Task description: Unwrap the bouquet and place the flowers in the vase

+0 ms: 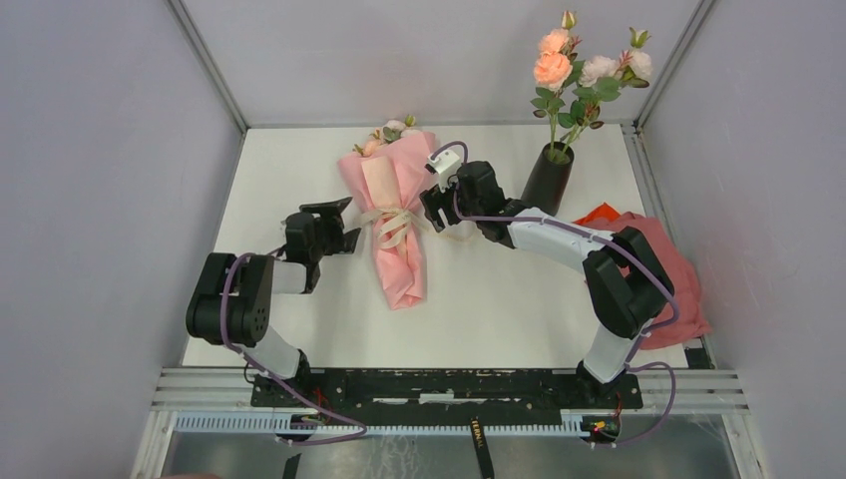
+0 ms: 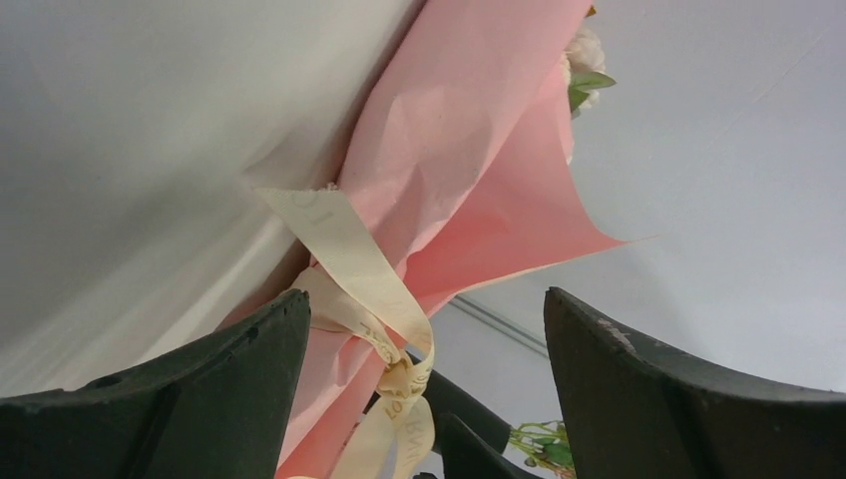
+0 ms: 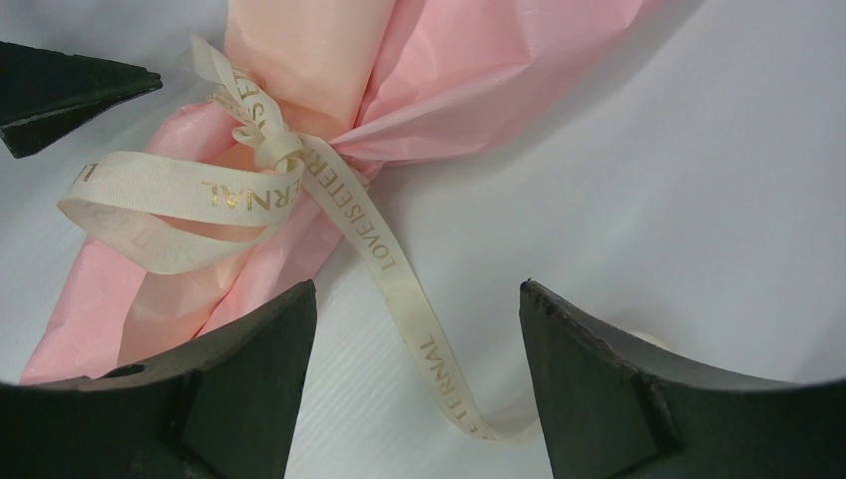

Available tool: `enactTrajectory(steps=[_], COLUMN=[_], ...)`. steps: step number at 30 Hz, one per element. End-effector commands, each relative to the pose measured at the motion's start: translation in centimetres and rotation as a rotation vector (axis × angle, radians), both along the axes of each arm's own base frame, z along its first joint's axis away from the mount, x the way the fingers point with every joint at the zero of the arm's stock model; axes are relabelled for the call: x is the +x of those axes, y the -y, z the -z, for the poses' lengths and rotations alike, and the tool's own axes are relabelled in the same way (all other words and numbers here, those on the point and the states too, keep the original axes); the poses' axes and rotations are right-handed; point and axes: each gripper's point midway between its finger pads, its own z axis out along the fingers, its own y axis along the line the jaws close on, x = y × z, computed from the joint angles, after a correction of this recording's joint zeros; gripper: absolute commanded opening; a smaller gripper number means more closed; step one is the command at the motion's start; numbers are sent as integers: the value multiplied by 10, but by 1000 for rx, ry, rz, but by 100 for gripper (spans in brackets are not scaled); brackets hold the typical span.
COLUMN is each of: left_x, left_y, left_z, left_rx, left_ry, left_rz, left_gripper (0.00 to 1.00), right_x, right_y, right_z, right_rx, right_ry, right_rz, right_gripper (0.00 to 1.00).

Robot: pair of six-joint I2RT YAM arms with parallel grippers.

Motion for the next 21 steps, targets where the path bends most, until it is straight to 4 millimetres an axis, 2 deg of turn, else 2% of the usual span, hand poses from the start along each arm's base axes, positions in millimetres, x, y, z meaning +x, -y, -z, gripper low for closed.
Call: enactTrajectory(steps=[1,7,14,21], left_x=[-2,3,16,27], left_y=[-2,-7,-8,14], left_z=[15,35,39,51], left_rx=[71,132,172,154], left_ry=[-69,-114,-114,-121], left_rz=[20,-7,-51,-41], left_gripper=[90,89,89,89], right_x=[4,4,3,5], right_y=[0,1,2,8], right_z=[-18,-18,-20,-23], right_rx=[25,23,21,6], right_ry=[48,50,54,67], right_rz=[8,12,14,32], right_gripper=[80,80,80,80])
